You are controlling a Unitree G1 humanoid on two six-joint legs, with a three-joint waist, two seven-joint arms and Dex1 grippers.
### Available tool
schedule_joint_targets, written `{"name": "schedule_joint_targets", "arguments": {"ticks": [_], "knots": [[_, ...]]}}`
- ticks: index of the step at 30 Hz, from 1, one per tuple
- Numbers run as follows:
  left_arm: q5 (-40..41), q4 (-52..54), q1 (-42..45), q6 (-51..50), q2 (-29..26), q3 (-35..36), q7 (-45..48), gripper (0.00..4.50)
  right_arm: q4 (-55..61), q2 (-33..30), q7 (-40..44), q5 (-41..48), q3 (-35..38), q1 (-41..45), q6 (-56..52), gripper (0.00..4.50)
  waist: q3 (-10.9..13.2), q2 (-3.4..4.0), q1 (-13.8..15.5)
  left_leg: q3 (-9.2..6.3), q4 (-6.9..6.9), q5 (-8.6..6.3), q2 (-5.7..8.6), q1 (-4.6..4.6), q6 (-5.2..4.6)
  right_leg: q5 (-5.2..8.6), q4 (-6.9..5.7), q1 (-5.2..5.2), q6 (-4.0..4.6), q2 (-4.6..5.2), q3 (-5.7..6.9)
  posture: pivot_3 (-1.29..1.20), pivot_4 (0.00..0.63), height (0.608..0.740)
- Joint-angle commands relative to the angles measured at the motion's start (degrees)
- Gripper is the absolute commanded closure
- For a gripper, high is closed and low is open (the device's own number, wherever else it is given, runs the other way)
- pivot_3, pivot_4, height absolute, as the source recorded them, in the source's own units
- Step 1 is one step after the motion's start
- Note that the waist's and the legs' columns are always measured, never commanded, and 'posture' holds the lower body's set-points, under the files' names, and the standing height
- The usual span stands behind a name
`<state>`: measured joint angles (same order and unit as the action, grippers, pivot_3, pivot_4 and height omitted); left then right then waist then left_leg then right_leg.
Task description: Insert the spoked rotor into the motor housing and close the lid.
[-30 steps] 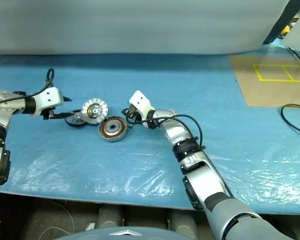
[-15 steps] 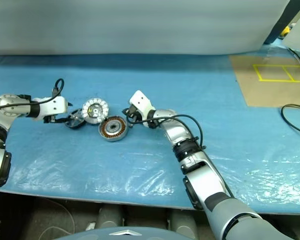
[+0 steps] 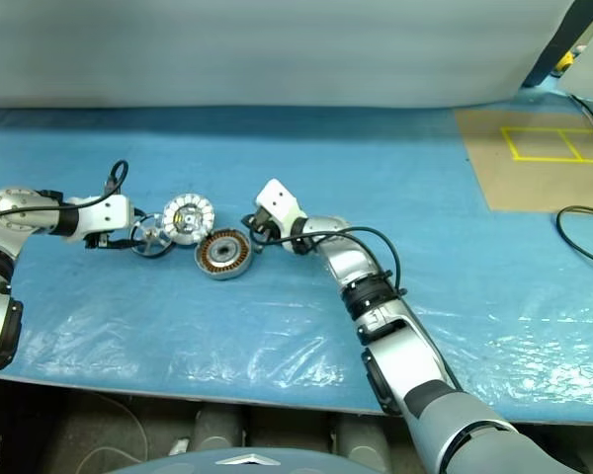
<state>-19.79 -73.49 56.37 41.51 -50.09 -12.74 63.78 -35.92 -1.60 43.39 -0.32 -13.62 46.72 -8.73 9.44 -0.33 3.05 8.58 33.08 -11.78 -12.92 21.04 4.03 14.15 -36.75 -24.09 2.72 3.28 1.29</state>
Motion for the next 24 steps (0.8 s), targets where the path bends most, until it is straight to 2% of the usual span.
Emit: {"name": "schedule_joint_targets", "arguments": {"ticks": [1, 15, 24], "knots": [[1.13, 0.07, 0.32, 0.88, -0.61, 0.93, 0.63, 1.6, 2.18, 0.51, -0.4, 0.59, 0.27, 0.37, 0.62, 4.5, 0.0, 0.0, -0.01, 0.0, 0.0, 0.0, 0.0, 0.0, 0.0, 0.0, 0.0, 0.0, 0.0, 0.0, 0.0, 0.0, 0.15, 0.74], [1.36, -0.52, 0.41, -1.25, -0.45, 0.95, 3.65, 1.6, 2.03, 0.62, -0.64, 0.81, 0.37, 0.62, 0.38, 4.5, 0.0, 0.0, 0.0, 0.0, 0.0, 0.0, 0.0, 0.0, 0.0, 0.0, 0.0, 0.0, 0.0, 0.0, 0.0, 0.0, 0.15, 0.74], [0.79, -0.55, 0.12, -2.73, -0.39, 0.77, 1.91, 1.6, 2.12, 0.55, -0.85, 0.68, 0.26, 0.53, 0.35, 4.5, 0.0, 0.0, 0.0, 0.0, 0.0, 0.0, 0.0, 0.0, 0.0, 0.0, 0.0, 0.0, 0.0, 0.0, 0.0, 0.0, 0.15, 0.74]]}}
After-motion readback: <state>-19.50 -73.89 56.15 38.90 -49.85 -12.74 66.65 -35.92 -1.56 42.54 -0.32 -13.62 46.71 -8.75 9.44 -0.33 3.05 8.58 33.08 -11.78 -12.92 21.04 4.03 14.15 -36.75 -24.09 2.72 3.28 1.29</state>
